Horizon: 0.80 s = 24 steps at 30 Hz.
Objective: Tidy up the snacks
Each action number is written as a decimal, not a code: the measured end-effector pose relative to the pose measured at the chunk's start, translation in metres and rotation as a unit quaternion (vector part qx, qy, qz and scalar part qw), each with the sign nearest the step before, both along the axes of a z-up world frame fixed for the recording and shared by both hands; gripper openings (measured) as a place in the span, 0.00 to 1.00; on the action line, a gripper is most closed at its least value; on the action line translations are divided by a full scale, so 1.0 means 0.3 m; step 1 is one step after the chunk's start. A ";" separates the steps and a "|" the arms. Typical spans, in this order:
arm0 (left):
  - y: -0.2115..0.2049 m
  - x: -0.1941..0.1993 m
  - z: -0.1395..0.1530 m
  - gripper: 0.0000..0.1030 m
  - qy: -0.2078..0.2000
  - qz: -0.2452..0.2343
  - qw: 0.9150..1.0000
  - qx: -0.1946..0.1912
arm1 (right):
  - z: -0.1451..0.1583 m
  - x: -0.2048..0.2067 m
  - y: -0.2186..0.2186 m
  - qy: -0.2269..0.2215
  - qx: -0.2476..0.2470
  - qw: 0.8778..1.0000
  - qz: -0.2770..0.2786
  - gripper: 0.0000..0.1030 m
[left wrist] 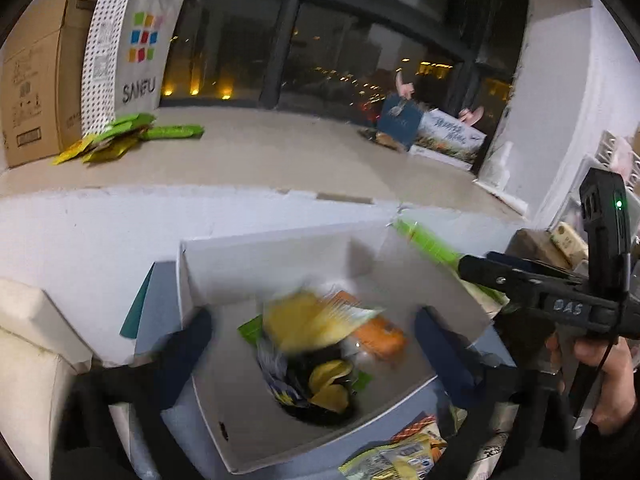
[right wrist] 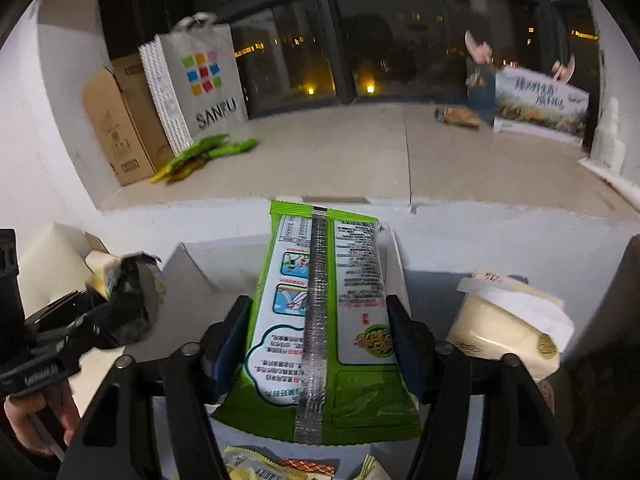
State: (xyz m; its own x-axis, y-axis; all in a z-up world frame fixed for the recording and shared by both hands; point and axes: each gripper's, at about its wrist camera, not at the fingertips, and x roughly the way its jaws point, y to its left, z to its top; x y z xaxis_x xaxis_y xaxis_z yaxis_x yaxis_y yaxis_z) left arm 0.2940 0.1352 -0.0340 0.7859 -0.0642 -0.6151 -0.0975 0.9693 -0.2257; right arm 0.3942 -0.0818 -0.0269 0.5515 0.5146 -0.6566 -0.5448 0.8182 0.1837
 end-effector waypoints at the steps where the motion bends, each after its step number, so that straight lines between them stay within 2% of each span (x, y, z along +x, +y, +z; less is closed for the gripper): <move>1: 0.005 -0.001 -0.004 1.00 0.003 0.002 1.000 -0.002 | -0.011 0.019 0.004 0.006 -0.001 1.000 -0.008 0.81; 2: 0.007 -0.005 -0.005 1.00 0.004 0.004 1.000 -0.003 | -0.020 0.031 0.002 0.012 -0.002 1.000 -0.017 0.94; 4: 0.000 -0.019 -0.003 1.00 0.001 0.004 1.000 0.011 | -0.035 0.037 -0.013 0.022 0.005 0.999 -0.028 1.00; 6: -0.008 -0.033 0.001 1.00 0.000 0.000 1.000 0.019 | -0.042 0.023 -0.030 0.021 0.016 0.999 -0.027 1.00; 9: -0.024 -0.055 0.022 1.00 -0.004 -0.007 1.000 0.023 | -0.035 -0.005 -0.029 0.009 0.004 1.000 -0.019 1.00; 14: -0.054 -0.128 0.074 1.00 -0.024 -0.018 0.999 0.033 | 0.038 -0.090 -0.041 -0.020 0.016 1.000 0.006 1.00; 20: -0.115 -0.309 0.118 1.00 -0.048 -0.050 0.996 0.049 | 0.122 -0.263 -0.133 -0.068 0.033 0.997 0.015 1.00; 24: -0.141 -0.465 0.125 1.00 -0.072 -0.047 0.995 0.048 | 0.142 -0.393 -0.212 -0.099 0.040 0.994 0.024 1.00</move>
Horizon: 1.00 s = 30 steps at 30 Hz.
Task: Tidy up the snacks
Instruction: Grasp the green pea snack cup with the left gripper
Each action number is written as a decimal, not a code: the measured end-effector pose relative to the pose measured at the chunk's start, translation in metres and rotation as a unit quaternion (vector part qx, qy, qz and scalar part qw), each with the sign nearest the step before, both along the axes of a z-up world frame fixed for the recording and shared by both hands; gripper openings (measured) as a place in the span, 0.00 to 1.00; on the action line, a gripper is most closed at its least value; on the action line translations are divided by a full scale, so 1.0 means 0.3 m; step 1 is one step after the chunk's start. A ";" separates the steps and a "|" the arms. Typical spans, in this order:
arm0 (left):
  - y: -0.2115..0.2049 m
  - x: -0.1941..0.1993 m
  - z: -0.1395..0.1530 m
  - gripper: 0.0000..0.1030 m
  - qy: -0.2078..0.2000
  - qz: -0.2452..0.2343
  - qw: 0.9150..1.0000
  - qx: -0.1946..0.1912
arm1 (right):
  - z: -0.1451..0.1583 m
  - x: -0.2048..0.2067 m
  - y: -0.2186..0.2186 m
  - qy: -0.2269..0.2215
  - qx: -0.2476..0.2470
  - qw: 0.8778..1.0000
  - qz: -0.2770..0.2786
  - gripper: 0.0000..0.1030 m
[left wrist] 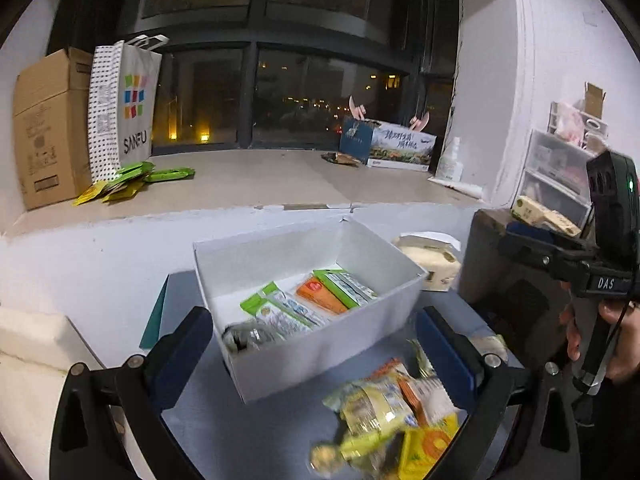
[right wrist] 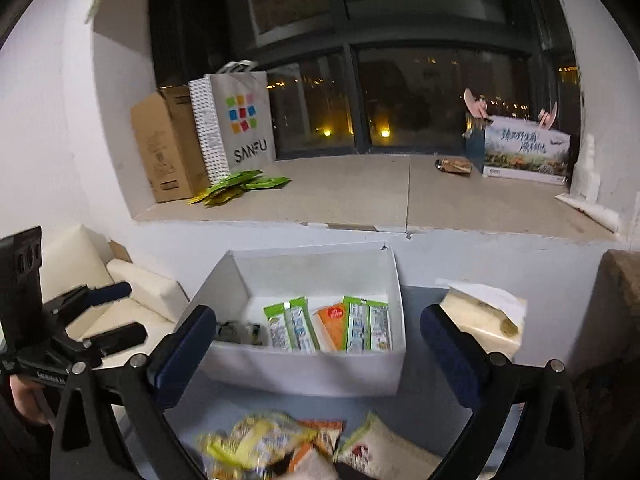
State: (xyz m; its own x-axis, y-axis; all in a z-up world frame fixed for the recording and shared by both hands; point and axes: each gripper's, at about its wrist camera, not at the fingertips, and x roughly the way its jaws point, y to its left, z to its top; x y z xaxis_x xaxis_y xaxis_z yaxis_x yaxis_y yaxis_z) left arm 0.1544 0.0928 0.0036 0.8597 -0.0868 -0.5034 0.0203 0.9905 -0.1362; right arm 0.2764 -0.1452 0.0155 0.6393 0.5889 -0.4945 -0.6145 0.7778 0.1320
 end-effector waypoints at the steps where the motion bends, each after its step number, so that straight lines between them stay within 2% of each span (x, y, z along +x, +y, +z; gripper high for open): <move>1: -0.003 -0.028 -0.003 1.00 -0.004 0.000 1.000 -0.005 | -0.001 -0.032 -0.017 -0.005 0.001 1.000 0.000 1.00; 8: -0.041 -0.207 -0.066 1.00 0.000 -0.009 1.000 -0.016 | -0.044 -0.250 -0.121 -0.015 0.000 1.000 0.028 1.00; 11: -0.054 -0.253 -0.123 1.00 0.018 -0.011 0.999 -0.026 | -0.090 -0.335 -0.145 -0.011 -0.016 0.999 0.034 1.00; 16: -0.074 -0.287 -0.211 1.00 0.058 -0.002 0.998 -0.020 | -0.172 -0.448 -0.192 -0.002 0.011 1.000 0.026 1.00; 18: -0.078 -0.290 -0.241 1.00 0.071 -0.003 0.997 -0.022 | -0.197 -0.459 -0.196 0.013 0.007 0.999 0.034 1.00; 23: -0.072 -0.241 -0.352 1.00 0.128 0.009 0.992 -0.021 | -0.216 -0.476 -0.215 0.011 -0.004 1.000 0.022 1.00; 27: -0.051 -0.188 -0.477 1.00 0.184 0.012 0.982 -0.045 | -0.228 -0.477 -0.228 0.018 0.000 1.000 0.017 1.00; 30: -0.052 -0.162 -0.545 1.00 0.216 0.019 0.975 -0.043 | -0.243 -0.479 -0.228 0.024 -0.002 1.000 0.017 1.00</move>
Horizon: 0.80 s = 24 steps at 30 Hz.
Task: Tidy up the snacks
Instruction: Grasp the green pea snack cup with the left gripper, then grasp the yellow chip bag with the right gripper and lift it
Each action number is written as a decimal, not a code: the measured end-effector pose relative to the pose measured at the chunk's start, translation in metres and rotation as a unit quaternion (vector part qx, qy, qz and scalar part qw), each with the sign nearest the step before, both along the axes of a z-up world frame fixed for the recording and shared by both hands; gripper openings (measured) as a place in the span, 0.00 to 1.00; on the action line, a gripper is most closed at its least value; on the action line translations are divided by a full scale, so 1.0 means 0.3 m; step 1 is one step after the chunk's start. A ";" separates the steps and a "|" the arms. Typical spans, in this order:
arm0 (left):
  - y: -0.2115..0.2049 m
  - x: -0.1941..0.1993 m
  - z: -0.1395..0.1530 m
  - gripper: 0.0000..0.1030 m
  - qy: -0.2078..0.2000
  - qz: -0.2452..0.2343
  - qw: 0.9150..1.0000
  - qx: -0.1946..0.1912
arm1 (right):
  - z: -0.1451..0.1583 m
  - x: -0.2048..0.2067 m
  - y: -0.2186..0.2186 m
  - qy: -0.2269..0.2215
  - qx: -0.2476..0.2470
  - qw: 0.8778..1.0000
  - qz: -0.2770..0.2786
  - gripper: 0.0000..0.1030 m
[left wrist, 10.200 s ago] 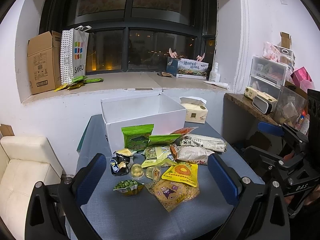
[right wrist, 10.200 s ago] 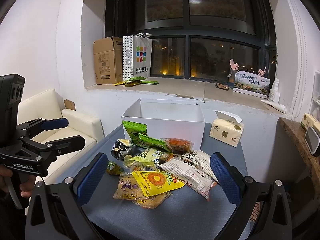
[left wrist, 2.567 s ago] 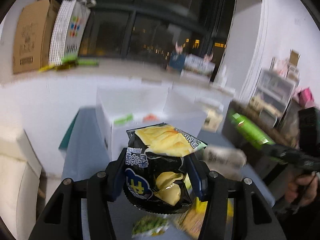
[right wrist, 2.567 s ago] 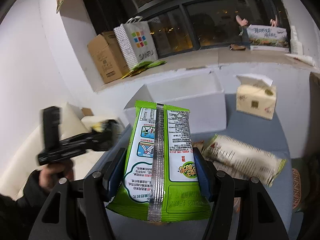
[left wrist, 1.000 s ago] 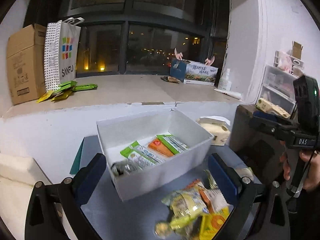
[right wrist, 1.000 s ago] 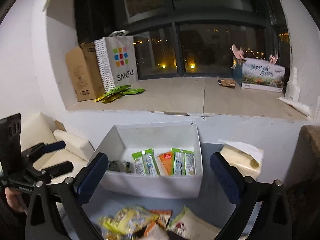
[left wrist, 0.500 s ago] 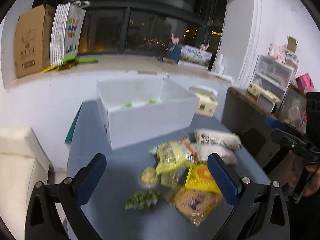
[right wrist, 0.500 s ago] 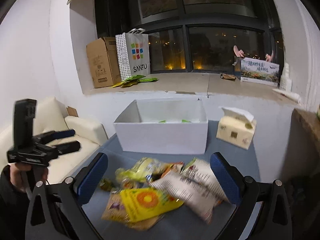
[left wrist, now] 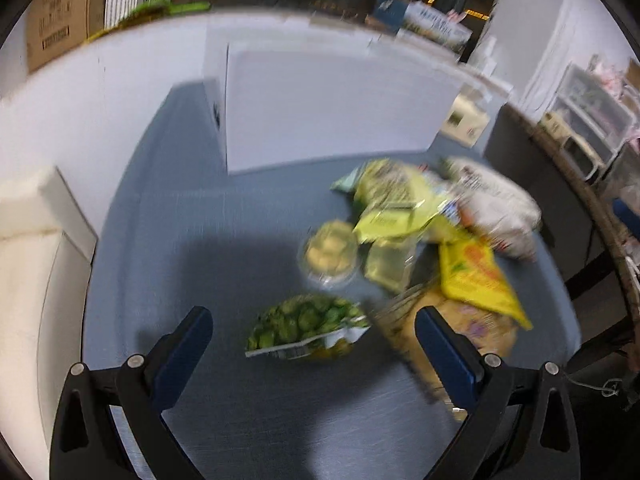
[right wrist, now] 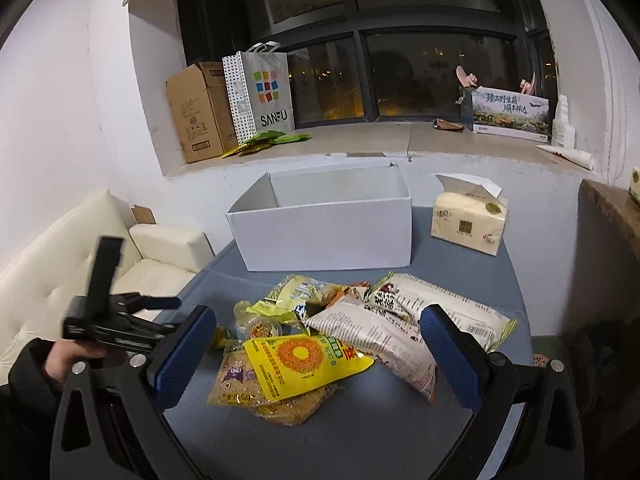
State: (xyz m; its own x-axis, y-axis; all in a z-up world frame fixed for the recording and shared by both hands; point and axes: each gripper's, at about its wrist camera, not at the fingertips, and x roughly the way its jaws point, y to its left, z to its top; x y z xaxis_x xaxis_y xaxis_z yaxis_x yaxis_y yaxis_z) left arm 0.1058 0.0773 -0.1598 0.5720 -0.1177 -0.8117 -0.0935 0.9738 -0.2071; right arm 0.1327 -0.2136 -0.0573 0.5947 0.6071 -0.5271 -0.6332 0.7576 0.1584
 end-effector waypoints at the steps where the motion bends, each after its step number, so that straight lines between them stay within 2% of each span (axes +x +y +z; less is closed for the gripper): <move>1: -0.003 0.004 -0.013 1.00 0.004 -0.003 1.000 0.000 | -0.006 0.000 0.000 0.003 0.000 1.000 0.003 1.00; 4: -0.012 0.007 -0.027 0.94 0.003 -0.011 1.000 0.003 | -0.025 -0.006 0.007 0.010 0.000 1.000 0.014 1.00; 6: -0.008 0.007 -0.026 0.53 0.001 -0.010 1.000 -0.002 | -0.034 -0.005 0.014 0.014 -0.004 1.000 0.014 1.00; 12: 0.003 -0.044 0.006 0.52 -0.033 -0.009 0.999 0.013 | -0.063 0.008 0.043 0.029 -0.019 0.999 0.015 1.00; 18: 0.003 -0.145 0.133 0.52 -0.104 -0.014 0.994 0.029 | -0.093 0.048 0.123 0.045 -0.045 0.997 0.034 1.00; 24: 0.027 -0.248 0.272 0.52 -0.172 0.001 0.984 0.037 | -0.141 0.159 0.309 0.062 -0.092 0.992 0.067 1.00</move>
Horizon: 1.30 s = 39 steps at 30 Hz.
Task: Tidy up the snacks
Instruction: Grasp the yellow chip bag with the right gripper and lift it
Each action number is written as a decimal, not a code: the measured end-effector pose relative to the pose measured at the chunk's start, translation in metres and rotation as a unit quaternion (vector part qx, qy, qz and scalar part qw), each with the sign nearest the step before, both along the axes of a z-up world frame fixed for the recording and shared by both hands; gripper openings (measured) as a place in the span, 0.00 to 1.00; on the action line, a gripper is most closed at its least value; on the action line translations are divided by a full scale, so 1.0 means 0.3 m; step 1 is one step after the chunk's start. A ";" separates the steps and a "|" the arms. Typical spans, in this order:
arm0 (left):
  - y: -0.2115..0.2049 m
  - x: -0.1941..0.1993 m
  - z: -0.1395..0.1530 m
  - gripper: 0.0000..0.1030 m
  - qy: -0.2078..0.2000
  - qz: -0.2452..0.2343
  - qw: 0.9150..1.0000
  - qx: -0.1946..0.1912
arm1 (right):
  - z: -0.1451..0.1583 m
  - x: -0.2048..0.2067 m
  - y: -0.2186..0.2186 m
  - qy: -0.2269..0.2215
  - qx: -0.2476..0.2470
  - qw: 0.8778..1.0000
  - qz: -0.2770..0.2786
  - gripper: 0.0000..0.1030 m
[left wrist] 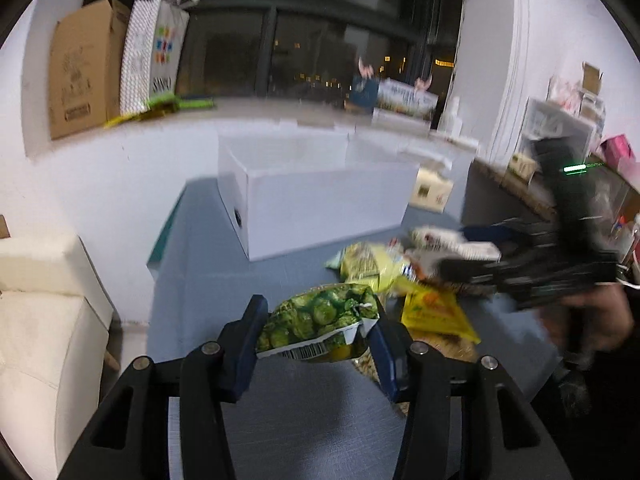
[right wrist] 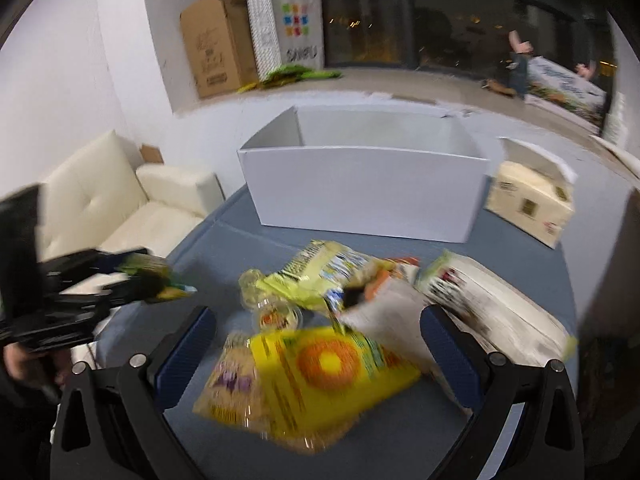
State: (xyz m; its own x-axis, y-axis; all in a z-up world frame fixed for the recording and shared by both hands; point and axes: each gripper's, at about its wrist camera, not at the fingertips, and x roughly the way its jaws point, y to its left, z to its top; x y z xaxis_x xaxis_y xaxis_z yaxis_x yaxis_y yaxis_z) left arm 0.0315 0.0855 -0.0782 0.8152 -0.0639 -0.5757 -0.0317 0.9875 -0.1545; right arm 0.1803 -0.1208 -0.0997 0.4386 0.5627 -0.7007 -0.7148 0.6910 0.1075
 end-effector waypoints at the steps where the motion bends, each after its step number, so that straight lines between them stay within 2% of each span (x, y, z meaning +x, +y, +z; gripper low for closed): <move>1: 0.007 -0.015 0.016 0.52 -0.007 0.004 1.000 0.000 | -0.013 0.028 0.043 0.004 -0.009 1.000 0.008 1.00; 4: 0.039 -0.052 0.054 0.52 -0.026 0.011 1.000 -0.008 | -0.058 0.103 0.145 0.014 -0.045 0.999 0.015 1.00; 9: 0.090 -0.081 0.058 0.52 -0.032 0.021 0.999 -0.025 | -0.162 0.204 0.250 0.044 -0.106 0.993 0.001 1.00; 14: 0.101 -0.090 0.038 0.52 -0.030 0.021 0.999 -0.031 | -0.245 0.231 0.287 0.057 -0.128 0.990 0.000 0.99; 15: 0.100 -0.086 0.033 0.52 -0.029 0.019 0.999 -0.031 | -0.253 0.228 0.289 0.058 -0.126 0.990 0.003 0.97; 16: 0.100 -0.085 0.031 0.52 -0.029 0.020 0.999 -0.030 | -0.258 0.224 0.289 0.063 -0.121 0.991 0.008 0.87; 17: 0.099 -0.087 0.031 0.52 -0.029 0.019 0.999 -0.028 | -0.259 0.219 0.289 0.064 -0.118 0.991 0.012 0.69; 21: 0.100 -0.081 0.031 0.52 -0.030 0.019 0.999 -0.031 | -0.245 0.171 0.295 0.041 -0.131 0.990 0.032 0.65; 24: 0.105 -0.075 0.036 0.52 -0.033 0.019 0.999 -0.033 | -0.207 0.145 0.283 0.022 -0.119 0.992 0.032 0.61; 28: 0.109 -0.043 0.057 0.52 -0.042 0.018 0.998 -0.037 | -0.080 0.102 0.210 -0.012 -0.064 0.998 0.019 0.61; 30: 0.110 -0.009 0.074 0.52 -0.049 0.014 0.998 -0.040 | 0.014 0.093 0.158 -0.031 -0.021 0.999 0.014 0.61; 34: 0.122 0.123 0.135 0.52 -0.062 0.009 0.997 -0.046 | 0.169 0.127 0.080 -0.048 0.060 0.997 -0.003 0.61; 38: 0.138 0.318 0.212 0.52 -0.071 0.004 0.996 -0.059 | 0.278 0.245 0.052 -0.059 0.079 0.995 -0.030 0.61; 39: 0.137 0.387 0.232 0.39 -0.071 0.003 0.996 -0.052 | 0.293 0.277 0.050 -0.058 0.084 0.994 -0.033 0.61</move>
State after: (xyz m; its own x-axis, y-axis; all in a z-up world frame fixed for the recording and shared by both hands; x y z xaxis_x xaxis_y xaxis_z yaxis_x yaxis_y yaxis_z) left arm 0.1478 0.1264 -0.0085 0.8888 -0.1114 -0.4446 -0.0089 0.9656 -0.2597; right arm 0.2633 -0.1059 -0.0119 0.5503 0.6354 -0.5417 -0.6828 0.7159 0.1459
